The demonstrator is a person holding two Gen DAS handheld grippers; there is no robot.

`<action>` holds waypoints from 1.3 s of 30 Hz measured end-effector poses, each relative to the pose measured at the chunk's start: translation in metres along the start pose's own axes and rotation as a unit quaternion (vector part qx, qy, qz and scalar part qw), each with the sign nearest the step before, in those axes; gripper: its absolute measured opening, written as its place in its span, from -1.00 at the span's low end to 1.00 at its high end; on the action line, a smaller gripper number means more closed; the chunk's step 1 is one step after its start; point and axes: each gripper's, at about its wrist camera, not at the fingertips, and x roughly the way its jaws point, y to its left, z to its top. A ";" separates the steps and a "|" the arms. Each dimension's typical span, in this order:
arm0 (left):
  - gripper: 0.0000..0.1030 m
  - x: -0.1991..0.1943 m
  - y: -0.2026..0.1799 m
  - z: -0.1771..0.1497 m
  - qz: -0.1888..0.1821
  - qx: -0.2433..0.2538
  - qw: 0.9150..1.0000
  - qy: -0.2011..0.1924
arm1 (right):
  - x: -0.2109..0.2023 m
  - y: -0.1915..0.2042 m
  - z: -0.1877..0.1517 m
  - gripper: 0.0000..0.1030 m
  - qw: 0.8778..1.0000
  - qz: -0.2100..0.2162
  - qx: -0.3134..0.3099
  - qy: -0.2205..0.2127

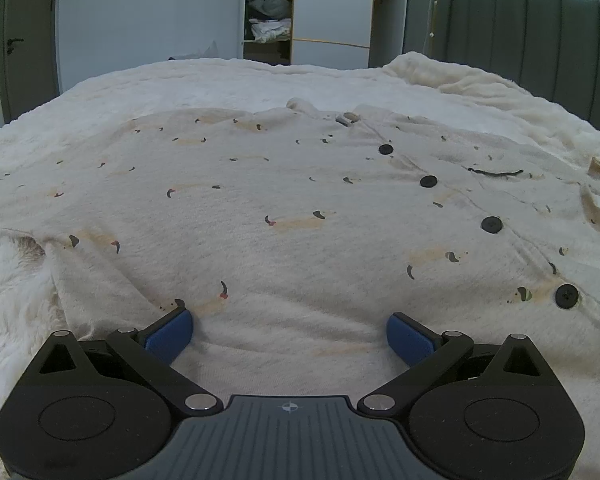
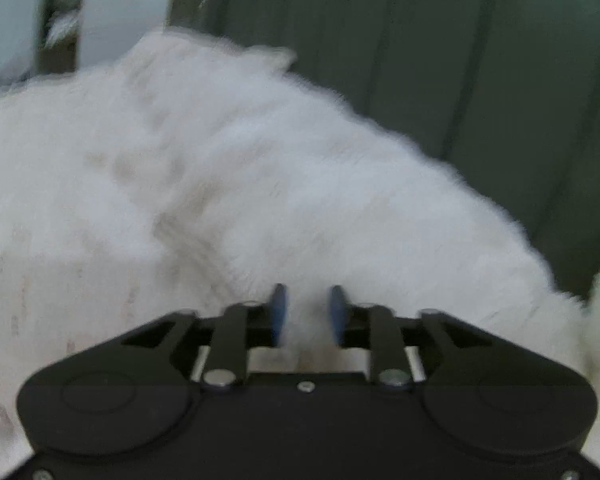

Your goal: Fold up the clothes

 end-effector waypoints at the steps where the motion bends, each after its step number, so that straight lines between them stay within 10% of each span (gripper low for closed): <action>1: 1.00 0.000 0.000 0.000 0.000 0.000 1.000 0.000 | 0.003 0.003 0.006 -0.30 1.000 0.008 -0.007 -0.004; 5: 1.00 0.001 0.000 0.001 0.000 0.000 1.000 0.000 | 0.032 0.047 0.037 0.06 0.990 0.096 -0.092 0.047; 10: 1.00 0.003 0.001 0.002 -0.001 0.000 1.000 0.002 | 0.077 0.112 0.013 0.07 0.966 0.076 -0.215 0.118; 12: 1.00 0.003 0.001 0.001 -0.002 0.000 1.000 0.002 | 0.097 0.128 -0.001 -0.32 0.954 0.031 -0.259 0.150; 13: 1.00 0.003 0.001 0.001 -0.003 -0.001 1.000 0.001 | 0.105 0.131 -0.001 -0.99 0.952 0.004 -0.268 0.148; 21: 1.00 0.005 0.001 0.001 -0.004 0.000 1.000 0.001 | 0.118 0.120 0.039 -0.98 0.966 -0.068 -0.242 0.056; 24: 1.00 0.005 0.001 0.001 -0.004 0.000 1.000 0.003 | 0.123 0.122 0.045 -0.72 0.963 -0.094 -0.248 0.045; 26: 1.00 0.004 0.001 0.001 -0.004 0.000 1.000 0.003 | 0.118 0.124 0.045 0.08 0.963 -0.108 -0.241 0.046; 28: 1.00 0.004 0.001 0.001 -0.004 0.000 1.000 0.004 | 0.104 0.117 0.048 0.14 0.972 -0.105 -0.206 0.033; 33: 1.00 0.002 0.001 0.001 -0.003 0.001 1.000 0.003 | 0.032 0.088 0.055 0.15 0.992 0.034 -0.111 0.042; 39: 0.86 -0.015 0.003 0.010 -0.019 -0.012 1.000 0.001 | -0.081 0.053 0.010 0.21 0.957 0.257 -0.011 0.130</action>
